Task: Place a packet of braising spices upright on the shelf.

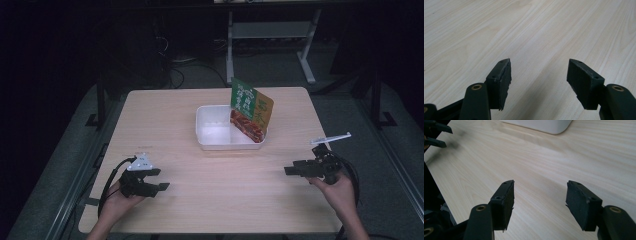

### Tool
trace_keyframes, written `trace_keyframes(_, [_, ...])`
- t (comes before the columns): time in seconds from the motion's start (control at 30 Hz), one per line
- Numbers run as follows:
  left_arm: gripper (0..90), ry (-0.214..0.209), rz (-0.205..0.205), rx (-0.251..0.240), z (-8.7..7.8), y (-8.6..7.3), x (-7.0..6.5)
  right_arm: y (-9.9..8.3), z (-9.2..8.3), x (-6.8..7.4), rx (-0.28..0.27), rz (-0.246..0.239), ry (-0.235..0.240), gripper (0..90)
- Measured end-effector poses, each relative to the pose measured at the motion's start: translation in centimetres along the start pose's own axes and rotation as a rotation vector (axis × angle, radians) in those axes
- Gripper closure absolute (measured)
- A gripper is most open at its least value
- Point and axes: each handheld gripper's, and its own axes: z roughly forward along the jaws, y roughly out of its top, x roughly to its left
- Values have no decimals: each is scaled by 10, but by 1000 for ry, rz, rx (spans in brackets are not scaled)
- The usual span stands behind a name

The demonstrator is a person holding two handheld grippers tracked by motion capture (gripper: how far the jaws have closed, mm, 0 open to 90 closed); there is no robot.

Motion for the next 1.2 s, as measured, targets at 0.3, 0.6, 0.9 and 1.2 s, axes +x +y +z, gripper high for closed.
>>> trace_keyframes(0.3, [351, -7, 3, 4, 2, 1, -2, -18, 8, 7, 9, -7, 15, 376])
trace_keyframes(0.6, [332, -10, 7, 6, 3, 2, -4, -34, 19, 17, 16, -27, 29, 367])
trace_keyframes(0.9, [315, -20, 16, 8, 5, 3, -7, -42, 27, 25, 15, -42, 52, 356])
trace_keyframes(1.2, [300, -32, 31, 3, 6, 4, -10, -50, 25, 33, 2, -74, 77, 342])
